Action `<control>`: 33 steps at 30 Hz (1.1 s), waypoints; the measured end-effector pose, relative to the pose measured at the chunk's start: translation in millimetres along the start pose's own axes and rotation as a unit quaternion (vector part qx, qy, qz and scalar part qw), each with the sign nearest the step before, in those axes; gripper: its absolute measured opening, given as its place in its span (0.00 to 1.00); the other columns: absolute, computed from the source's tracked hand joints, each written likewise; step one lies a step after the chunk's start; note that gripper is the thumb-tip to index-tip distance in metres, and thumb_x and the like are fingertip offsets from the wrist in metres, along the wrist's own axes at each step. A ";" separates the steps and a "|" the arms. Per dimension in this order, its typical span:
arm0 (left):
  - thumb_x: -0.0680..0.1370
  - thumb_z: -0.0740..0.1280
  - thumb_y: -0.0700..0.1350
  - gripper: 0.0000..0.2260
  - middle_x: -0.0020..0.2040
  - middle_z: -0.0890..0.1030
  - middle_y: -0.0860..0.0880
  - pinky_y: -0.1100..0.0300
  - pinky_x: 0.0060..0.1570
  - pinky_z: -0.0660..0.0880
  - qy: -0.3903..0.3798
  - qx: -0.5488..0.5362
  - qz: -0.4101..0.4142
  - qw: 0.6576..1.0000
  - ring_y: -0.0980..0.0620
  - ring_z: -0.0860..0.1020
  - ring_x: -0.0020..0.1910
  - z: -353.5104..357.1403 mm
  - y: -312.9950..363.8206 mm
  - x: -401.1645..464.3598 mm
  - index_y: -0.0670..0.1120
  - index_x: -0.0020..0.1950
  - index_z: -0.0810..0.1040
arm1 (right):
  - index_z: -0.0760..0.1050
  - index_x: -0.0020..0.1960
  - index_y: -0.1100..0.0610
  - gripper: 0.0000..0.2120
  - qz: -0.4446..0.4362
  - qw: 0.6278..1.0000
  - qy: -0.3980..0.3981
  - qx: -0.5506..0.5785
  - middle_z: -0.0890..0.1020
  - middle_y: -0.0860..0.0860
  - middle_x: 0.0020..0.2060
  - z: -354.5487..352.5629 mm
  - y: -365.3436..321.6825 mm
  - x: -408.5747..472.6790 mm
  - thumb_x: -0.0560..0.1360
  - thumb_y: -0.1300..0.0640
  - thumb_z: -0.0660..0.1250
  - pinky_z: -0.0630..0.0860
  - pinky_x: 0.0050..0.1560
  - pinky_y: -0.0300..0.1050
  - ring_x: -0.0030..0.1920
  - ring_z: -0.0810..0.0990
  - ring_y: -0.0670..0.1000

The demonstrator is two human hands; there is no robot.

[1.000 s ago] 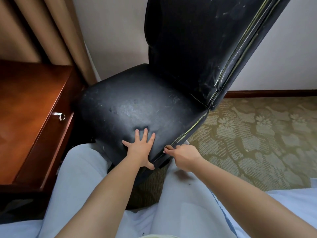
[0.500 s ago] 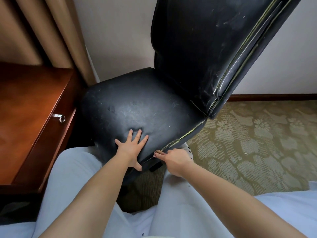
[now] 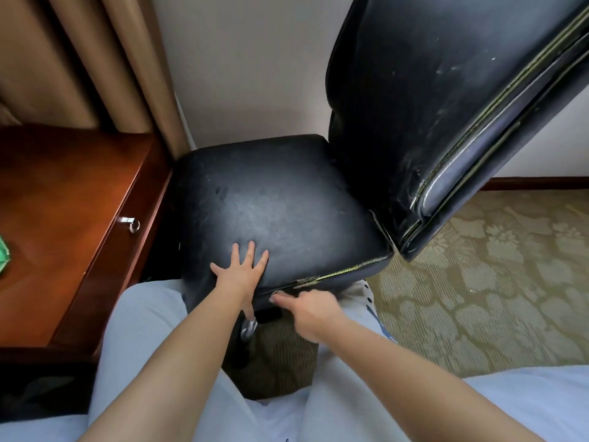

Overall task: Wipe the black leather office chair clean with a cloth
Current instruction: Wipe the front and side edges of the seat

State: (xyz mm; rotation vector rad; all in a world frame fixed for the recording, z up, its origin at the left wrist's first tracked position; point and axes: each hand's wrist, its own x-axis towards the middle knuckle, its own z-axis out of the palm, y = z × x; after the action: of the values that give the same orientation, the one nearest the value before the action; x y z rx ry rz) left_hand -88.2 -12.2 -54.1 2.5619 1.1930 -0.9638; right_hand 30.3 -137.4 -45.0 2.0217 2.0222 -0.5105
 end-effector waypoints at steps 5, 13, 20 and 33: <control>0.65 0.80 0.49 0.60 0.77 0.31 0.49 0.30 0.68 0.57 0.002 0.009 0.035 0.999 0.40 0.35 0.76 -3.7 -26.8 -1.6 0.57 0.77 0.33 | 0.51 0.75 0.39 0.28 -0.005 0.999 0.036 0.006 0.75 0.55 0.60 12.2 -6.3 9.8 0.79 0.57 0.53 0.70 0.52 0.48 0.59 0.74 0.58; 0.64 0.79 0.56 0.60 0.78 0.35 0.52 0.39 0.70 0.62 0.057 0.019 0.050 0.997 0.45 0.39 0.77 5.4 -38.5 -0.1 0.53 0.78 0.36 | 0.50 0.76 0.42 0.28 -0.018 0.999 0.050 -0.011 0.76 0.55 0.59 3.7 -4.2 13.8 0.79 0.56 0.54 0.71 0.48 0.48 0.57 0.76 0.59; 0.70 0.74 0.59 0.53 0.79 0.38 0.50 0.47 0.74 0.52 0.116 -0.012 0.064 0.991 0.49 0.40 0.78 29.3 -48.8 -8.6 0.47 0.79 0.38 | 0.45 0.77 0.45 0.31 -0.040 0.998 0.035 -0.024 0.75 0.57 0.61 7.7 -43.1 32.2 0.80 0.54 0.57 0.73 0.51 0.49 0.57 0.75 0.58; 0.67 0.76 0.59 0.55 0.79 0.41 0.53 0.48 0.74 0.55 0.121 -0.034 0.053 0.991 0.51 0.43 0.78 23.6 -36.8 -12.9 0.48 0.79 0.40 | 0.52 0.76 0.44 0.29 -0.037 0.999 0.016 -0.002 0.77 0.56 0.60 1.3 -29.9 20.4 0.78 0.59 0.55 0.73 0.53 0.50 0.58 0.77 0.58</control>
State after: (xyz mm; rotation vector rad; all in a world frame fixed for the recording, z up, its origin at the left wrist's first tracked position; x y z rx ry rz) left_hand -132.8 -4.9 -60.1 2.7142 1.1083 -0.5921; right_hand 0.0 -118.8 -52.1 1.9714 2.1219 -0.4890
